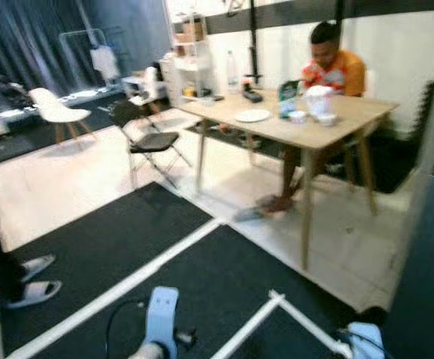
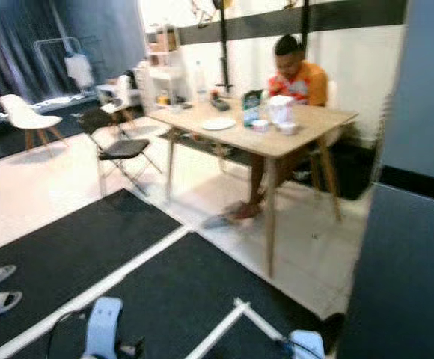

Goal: Restocking fridge

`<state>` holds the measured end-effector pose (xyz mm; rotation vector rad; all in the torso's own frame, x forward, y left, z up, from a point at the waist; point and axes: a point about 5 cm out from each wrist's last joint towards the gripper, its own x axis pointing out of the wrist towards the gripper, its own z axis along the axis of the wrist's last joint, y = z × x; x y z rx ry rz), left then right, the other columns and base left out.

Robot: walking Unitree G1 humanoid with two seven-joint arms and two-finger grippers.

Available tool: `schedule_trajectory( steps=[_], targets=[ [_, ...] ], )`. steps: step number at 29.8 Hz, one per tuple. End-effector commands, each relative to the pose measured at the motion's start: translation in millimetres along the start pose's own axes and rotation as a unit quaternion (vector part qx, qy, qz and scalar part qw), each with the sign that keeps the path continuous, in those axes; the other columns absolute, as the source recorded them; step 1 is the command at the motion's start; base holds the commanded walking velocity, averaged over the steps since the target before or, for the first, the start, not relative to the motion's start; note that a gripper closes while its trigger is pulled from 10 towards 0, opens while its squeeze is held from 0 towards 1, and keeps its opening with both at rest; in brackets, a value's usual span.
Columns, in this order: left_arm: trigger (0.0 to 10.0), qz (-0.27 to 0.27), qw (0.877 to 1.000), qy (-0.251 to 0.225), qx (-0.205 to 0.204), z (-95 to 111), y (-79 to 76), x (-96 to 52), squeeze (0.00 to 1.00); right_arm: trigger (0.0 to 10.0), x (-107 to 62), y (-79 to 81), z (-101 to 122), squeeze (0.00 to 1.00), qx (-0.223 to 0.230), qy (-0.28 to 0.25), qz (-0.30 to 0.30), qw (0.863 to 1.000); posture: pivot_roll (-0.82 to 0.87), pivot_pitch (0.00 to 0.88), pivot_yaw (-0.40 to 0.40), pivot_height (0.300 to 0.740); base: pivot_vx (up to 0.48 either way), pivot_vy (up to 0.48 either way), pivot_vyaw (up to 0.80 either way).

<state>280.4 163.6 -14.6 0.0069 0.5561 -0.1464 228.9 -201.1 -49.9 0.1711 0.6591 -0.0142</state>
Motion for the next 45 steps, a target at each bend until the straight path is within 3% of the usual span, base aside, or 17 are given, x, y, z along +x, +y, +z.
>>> schedule_trajectory(
  steps=[1,18,45],
  targets=[
    [10.0,0.011,1.0,0.007,-0.002,-6.1,6.6,-3.2,0.0,10.0,1.3,8.9,-2.0,0.0,0.009,-0.002,0.011,1.0,-0.06,0.049,0.112,0.74,0.345,0.0,0.0],
    [10.0,0.016,1.0,0.009,-0.012,-10.0,5.2,-4.6,0.0,10.0,5.4,19.9,5.9,0.0,-0.012,-0.01,0.044,0.999,-0.05,0.055,0.094,0.74,0.335,0.0,0.0],
    [10.0,0.013,1.0,0.015,-0.015,-13.6,-0.4,-4.5,0.0,10.0,4.1,21.5,3.5,0.0,-0.012,-0.013,0.057,0.998,-0.05,0.064,0.096,0.74,0.321,0.0,0.0]
  ],
)
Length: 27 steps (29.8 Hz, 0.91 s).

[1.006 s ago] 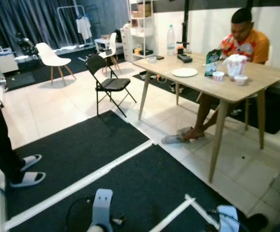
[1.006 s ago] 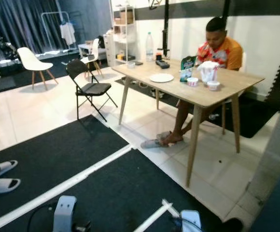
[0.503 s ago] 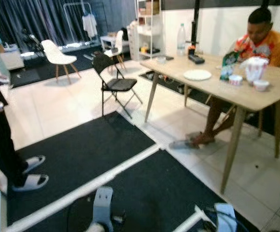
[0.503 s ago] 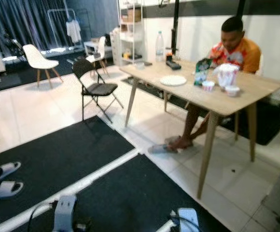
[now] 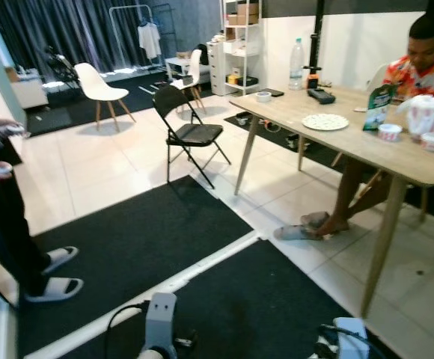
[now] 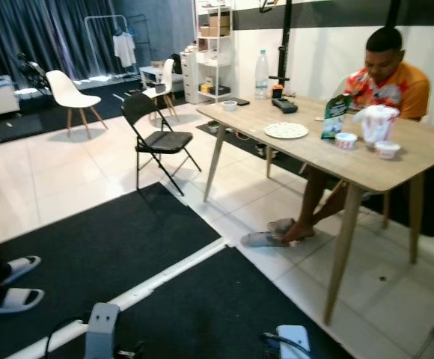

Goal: Restocking fridge

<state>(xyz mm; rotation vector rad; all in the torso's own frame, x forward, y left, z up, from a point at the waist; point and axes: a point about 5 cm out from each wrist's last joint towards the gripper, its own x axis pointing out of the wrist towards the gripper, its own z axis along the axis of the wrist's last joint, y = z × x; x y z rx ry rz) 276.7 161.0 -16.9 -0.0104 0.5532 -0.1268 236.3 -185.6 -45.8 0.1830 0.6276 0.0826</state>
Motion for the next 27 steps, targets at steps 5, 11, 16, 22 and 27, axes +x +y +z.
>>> schedule_trajectory(
  steps=[5,11,16,22,27],
  targets=[
    [10.0,0.005,1.0,0.018,-0.006,-10.6,2.1,-3.2,0.0,10.0,0.2,4.9,-2.3,0.0,-0.003,-0.001,0.009,1.0,-0.06,0.064,0.095,0.74,0.307,0.0,0.0],
    [10.0,0.005,1.0,0.017,-0.007,-10.6,1.5,-3.1,0.0,10.0,0.1,4.9,-2.7,0.0,-0.001,0.001,0.01,1.0,-0.06,0.065,0.095,0.74,0.309,0.0,0.0],
    [10.0,0.005,1.0,0.018,-0.007,-10.8,1.2,-3.2,0.0,10.0,0.1,5.2,-3.2,0.0,0.001,0.002,0.012,1.0,-0.06,0.065,0.095,0.74,0.308,0.0,0.0],
    [10.0,0.005,1.0,0.019,-0.007,-11.0,1.5,-3.3,0.0,10.0,0.5,7.0,-3.3,0.0,0.004,0.002,0.016,1.0,-0.06,0.068,0.095,0.74,0.308,0.0,0.0],
    [10.0,0.006,1.0,0.019,-0.007,-11.3,1.6,-3.5,0.0,10.0,0.6,7.9,-3.5,0.0,0.004,0.002,0.019,1.0,-0.05,0.069,0.094,0.74,0.307,0.0,-0.22]
  ],
)
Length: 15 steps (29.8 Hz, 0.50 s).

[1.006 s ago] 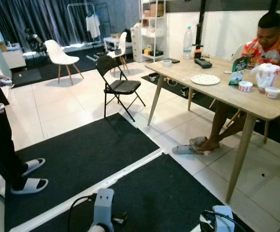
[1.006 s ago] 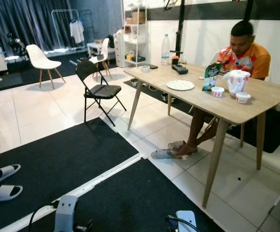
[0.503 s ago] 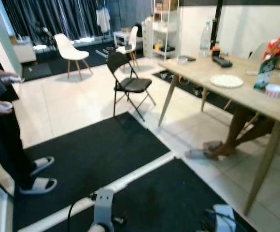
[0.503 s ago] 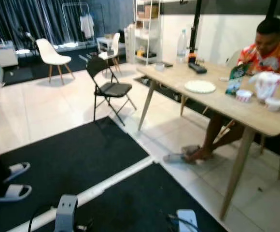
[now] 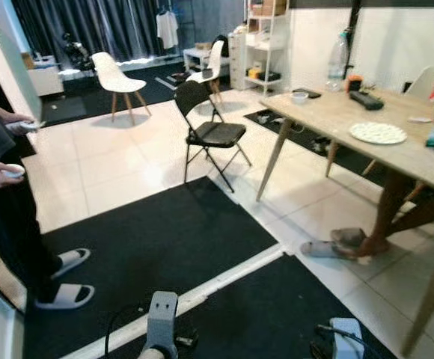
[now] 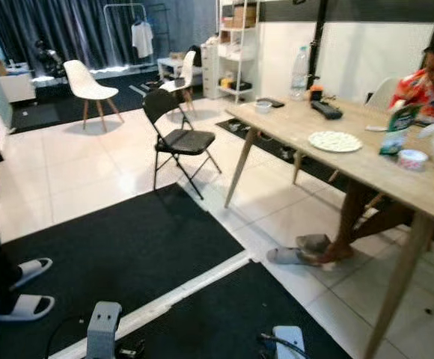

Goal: Restocking fridge

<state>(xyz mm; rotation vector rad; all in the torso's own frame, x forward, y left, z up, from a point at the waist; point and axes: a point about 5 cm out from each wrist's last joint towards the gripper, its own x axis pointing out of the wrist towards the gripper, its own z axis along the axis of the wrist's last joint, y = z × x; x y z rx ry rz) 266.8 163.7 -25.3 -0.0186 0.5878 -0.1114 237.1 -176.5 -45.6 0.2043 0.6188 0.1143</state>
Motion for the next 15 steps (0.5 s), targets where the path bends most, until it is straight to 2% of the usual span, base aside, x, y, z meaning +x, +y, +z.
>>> schedule_trajectory(
  steps=[1,15],
  targets=[
    [10.0,0.0,1.0,0.002,0.0,1.0,-0.4,0.7,0.0,10.0,-1.2,-0.9,-2.7,0.0,-0.001,0.005,0.001,1.0,-0.05,0.069,0.094,0.74,0.307,0.0,-0.64],
    [10.0,0.0,1.0,0.001,0.001,2.1,0.0,1.0,0.0,10.0,-0.2,0.6,-1.4,0.0,-0.004,0.005,0.006,1.0,-0.05,0.061,0.092,0.74,0.303,0.0,-0.65]
  ],
)
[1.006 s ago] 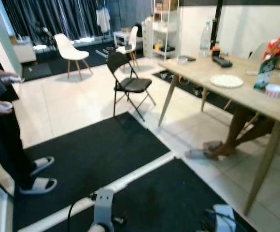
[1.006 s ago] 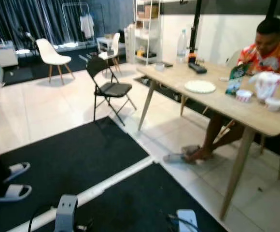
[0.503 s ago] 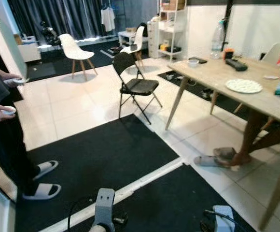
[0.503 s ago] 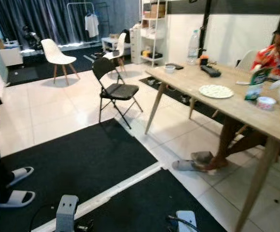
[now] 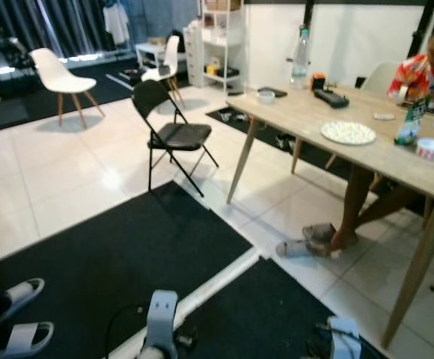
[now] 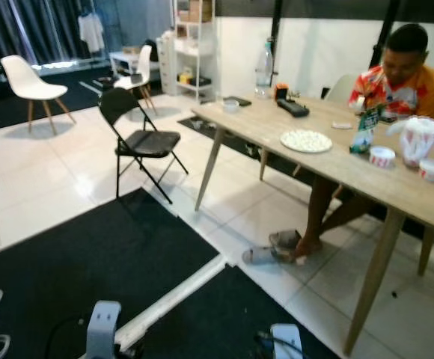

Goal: Restocking fridge

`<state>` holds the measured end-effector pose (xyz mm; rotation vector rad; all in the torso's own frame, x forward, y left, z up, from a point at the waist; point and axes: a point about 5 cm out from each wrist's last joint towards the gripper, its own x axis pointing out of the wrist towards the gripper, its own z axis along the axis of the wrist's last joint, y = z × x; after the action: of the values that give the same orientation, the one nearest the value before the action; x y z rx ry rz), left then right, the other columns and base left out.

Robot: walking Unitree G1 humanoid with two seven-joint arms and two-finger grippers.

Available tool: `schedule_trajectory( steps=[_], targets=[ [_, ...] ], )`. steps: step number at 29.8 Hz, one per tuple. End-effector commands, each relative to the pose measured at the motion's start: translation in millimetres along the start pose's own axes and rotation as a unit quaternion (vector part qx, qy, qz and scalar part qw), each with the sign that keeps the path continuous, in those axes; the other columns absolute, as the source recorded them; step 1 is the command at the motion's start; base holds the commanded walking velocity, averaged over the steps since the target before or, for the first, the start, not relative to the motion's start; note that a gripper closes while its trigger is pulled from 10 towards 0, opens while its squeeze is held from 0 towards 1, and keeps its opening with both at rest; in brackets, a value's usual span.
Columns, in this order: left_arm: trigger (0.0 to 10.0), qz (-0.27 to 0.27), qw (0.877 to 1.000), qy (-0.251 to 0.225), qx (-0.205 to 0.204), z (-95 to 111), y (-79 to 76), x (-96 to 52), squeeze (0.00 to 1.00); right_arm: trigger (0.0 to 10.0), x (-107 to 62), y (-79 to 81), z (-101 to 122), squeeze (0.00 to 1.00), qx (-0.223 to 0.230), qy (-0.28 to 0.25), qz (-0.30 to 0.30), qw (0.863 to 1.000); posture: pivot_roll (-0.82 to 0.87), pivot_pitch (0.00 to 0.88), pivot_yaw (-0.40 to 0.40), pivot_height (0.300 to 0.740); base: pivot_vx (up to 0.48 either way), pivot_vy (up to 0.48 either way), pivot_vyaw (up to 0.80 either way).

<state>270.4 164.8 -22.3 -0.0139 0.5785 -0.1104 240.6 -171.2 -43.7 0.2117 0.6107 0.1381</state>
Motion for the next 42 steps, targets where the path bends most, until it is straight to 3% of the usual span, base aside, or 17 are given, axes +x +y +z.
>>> schedule_trajectory(
  steps=[1,42],
  targets=[
    [10.0,-0.001,1.0,0.006,-0.002,-2.2,-1.2,-0.1,0.0,10.0,-2.8,-4.5,-4.0,0.0,-0.004,0.008,-0.006,1.0,-0.05,0.061,0.092,0.74,0.3,0.0,-0.65],
    [10.0,-0.002,1.0,0.007,0.0,-2.2,0.2,-0.3,0.0,10.0,-2.4,-3.3,-3.7,0.0,-0.001,0.006,-0.003,1.0,-0.05,0.053,0.095,0.74,0.286,0.0,-0.71]
  ],
)
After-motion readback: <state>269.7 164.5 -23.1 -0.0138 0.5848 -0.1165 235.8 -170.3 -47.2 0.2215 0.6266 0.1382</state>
